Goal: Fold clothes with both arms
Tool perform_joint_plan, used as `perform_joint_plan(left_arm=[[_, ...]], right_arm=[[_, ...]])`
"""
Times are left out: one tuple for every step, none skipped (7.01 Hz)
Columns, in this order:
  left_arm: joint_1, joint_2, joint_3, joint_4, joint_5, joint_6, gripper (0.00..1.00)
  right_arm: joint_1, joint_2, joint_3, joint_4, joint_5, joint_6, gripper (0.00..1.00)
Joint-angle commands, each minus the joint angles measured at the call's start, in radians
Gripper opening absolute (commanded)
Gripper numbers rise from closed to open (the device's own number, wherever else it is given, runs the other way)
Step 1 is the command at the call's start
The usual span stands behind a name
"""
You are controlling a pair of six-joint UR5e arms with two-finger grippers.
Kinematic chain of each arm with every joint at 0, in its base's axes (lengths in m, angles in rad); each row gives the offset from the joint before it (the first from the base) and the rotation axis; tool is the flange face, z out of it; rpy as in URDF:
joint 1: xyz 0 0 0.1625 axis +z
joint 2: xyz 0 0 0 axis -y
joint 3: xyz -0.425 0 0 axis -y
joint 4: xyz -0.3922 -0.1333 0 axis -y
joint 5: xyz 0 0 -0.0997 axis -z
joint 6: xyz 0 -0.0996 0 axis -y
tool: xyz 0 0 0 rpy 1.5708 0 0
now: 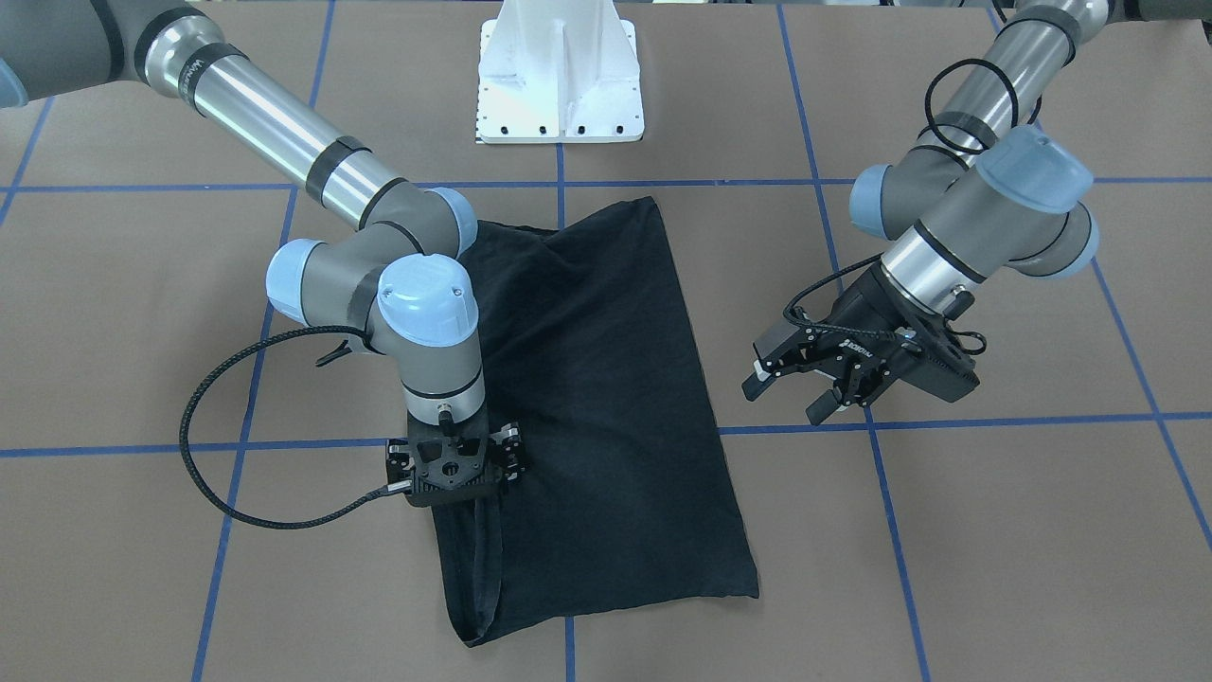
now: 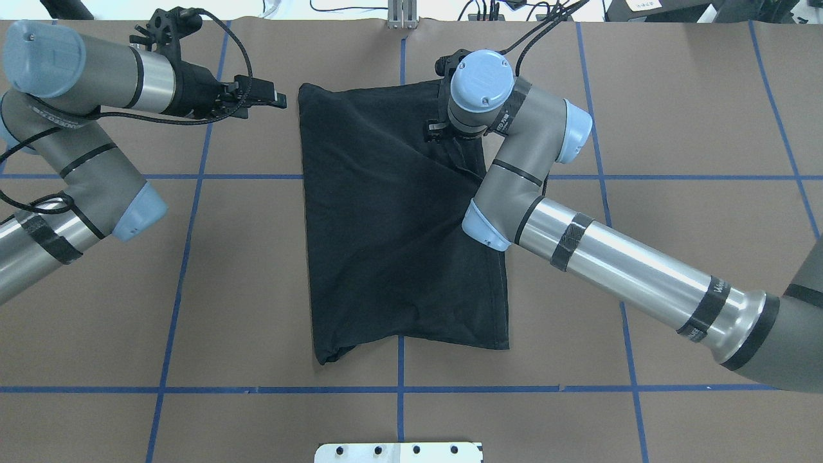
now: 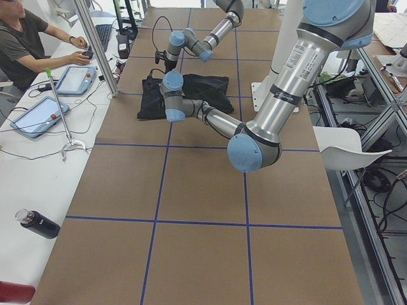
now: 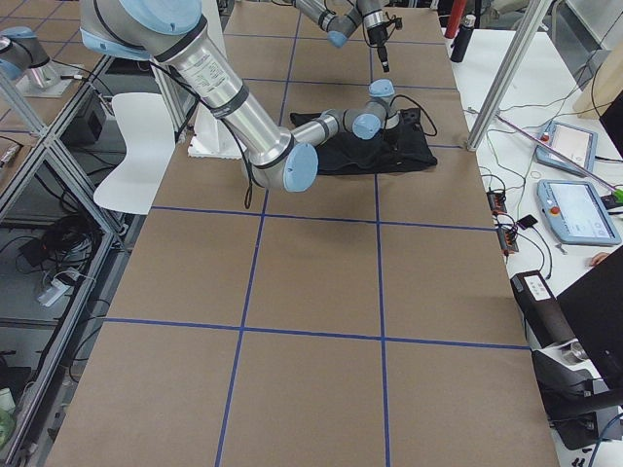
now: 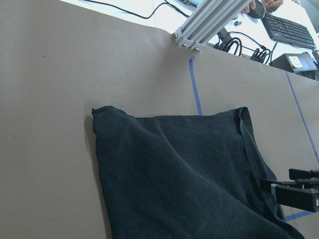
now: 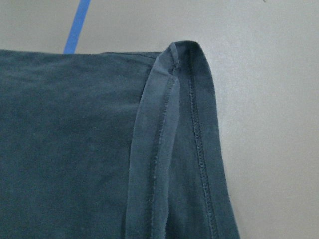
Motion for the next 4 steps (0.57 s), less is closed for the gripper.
perform_joint_plan(left_arm=[[0.0,0.002,-0.002,0.0,0.0,0.0,1.0],[0.0,0.002,-0.002,0.0,0.0,0.0,1.0],[0.0,0.002,-0.002,0.0,0.0,0.0,1.0],[0.0,0.003,-0.002,0.0,0.0,-0.002,1.0]], right_arm=[[-0.018,-0.012,-0.003,0.0,0.004,-0.005,0.98],[-0.017,-0.015,-0.001,0.0,0.013,-0.006,0.98],[-0.017,-0.018,-0.001,-0.002,0.015,-0.01,0.98],[-0.009,-0.018,-0.001,-0.005,0.015,-0.031,0.98]])
